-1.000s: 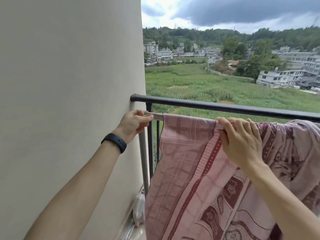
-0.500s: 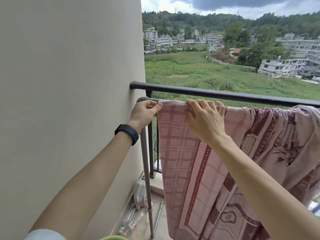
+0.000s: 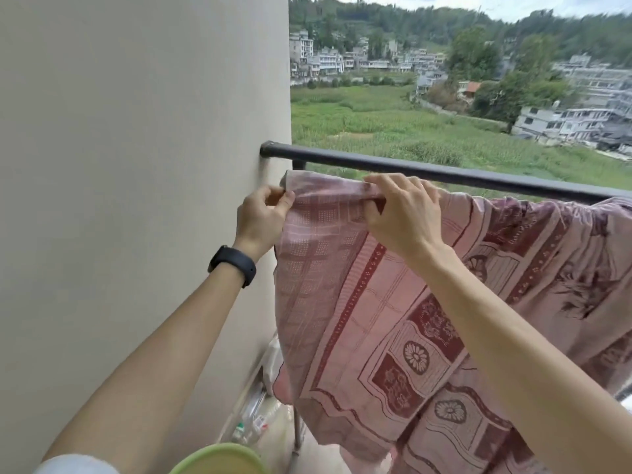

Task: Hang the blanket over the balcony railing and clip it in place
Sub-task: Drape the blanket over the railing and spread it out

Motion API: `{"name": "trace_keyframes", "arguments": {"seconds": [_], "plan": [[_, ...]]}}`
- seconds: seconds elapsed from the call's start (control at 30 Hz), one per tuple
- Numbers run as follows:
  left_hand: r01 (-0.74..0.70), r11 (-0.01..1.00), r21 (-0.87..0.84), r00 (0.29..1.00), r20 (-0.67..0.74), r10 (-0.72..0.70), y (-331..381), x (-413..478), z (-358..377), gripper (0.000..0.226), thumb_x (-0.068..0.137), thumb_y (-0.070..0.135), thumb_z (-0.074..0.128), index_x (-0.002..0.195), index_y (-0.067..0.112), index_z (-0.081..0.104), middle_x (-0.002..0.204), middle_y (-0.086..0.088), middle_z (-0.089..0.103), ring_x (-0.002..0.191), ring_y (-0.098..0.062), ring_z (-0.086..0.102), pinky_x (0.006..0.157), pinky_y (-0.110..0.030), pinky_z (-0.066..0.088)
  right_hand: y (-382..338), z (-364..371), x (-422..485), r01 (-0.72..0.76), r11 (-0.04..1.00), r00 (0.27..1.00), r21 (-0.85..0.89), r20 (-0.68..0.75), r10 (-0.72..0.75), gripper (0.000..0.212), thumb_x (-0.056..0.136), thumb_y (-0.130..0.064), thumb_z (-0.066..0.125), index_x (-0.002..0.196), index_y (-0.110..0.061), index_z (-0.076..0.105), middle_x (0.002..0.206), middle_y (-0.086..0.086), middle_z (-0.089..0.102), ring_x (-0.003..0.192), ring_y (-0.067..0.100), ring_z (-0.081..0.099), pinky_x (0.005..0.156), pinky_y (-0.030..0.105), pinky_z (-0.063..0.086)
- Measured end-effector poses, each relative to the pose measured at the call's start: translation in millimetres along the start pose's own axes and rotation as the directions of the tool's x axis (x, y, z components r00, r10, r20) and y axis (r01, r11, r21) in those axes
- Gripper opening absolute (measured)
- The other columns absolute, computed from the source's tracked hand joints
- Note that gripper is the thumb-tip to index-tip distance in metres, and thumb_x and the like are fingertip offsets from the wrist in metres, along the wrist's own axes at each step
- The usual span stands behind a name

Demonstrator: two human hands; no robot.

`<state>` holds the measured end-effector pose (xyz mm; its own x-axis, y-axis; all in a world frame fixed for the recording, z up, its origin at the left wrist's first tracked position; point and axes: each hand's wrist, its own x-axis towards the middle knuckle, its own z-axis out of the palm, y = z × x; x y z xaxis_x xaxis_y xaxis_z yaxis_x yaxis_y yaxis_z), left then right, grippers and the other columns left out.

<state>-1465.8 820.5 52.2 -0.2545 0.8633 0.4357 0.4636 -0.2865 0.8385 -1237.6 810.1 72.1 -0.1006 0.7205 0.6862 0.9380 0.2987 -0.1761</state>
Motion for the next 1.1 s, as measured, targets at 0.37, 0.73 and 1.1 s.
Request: {"name": "trace_keyframes", "arguments": {"seconds": [0.37, 0.73, 1.1], "plan": [[0.020, 1.000, 0.000, 0.982, -0.186, -0.020, -50, -16, -10, 0.021, 0.100, 0.032, 0.054, 0.107, 0.013, 0.062, 0.093, 0.008, 0.064, 0.079, -0.004, 0.057, 0.063, -0.003, 0.038, 5, 23, -61, 0.184, 0.964, 0.978, -0.192, -0.058, -0.198, 0.058, 0.094, -0.042, 0.053, 0.148, -0.024, 0.046, 0.156, 0.008, 0.041, 0.148, 0.030, 0.031, 0.119, 0.056, 0.018], [0.273, 0.948, -0.161, 0.908, -0.281, -0.309, -39, 29, -22, 0.035, 0.092, 0.035, 0.051, 0.123, 0.019, 0.051, 0.118, 0.001, 0.060, 0.117, -0.024, 0.055, 0.099, -0.041, 0.045, 22, 5, -7, -0.031, 0.955, 0.998, -0.294, 0.050, 0.048, 0.052, 0.094, -0.059, 0.040, 0.134, -0.026, 0.048, 0.130, 0.006, 0.056, 0.120, 0.030, 0.048, 0.108, 0.051, 0.024], [-0.546, 0.596, 0.590, 0.825, 0.255, 0.504, 0, 3, 61, 0.046, 0.100, 0.046, 0.037, 0.144, 0.033, 0.042, 0.152, -0.003, 0.040, 0.145, -0.028, 0.028, 0.118, -0.057, 0.018, 37, -15, -41, 0.003, 0.985, 0.991, -0.171, -0.133, -0.026, 0.053, 0.091, -0.047, 0.055, 0.141, -0.027, 0.053, 0.149, 0.003, 0.049, 0.142, 0.023, 0.038, 0.116, 0.051, 0.019]]}}
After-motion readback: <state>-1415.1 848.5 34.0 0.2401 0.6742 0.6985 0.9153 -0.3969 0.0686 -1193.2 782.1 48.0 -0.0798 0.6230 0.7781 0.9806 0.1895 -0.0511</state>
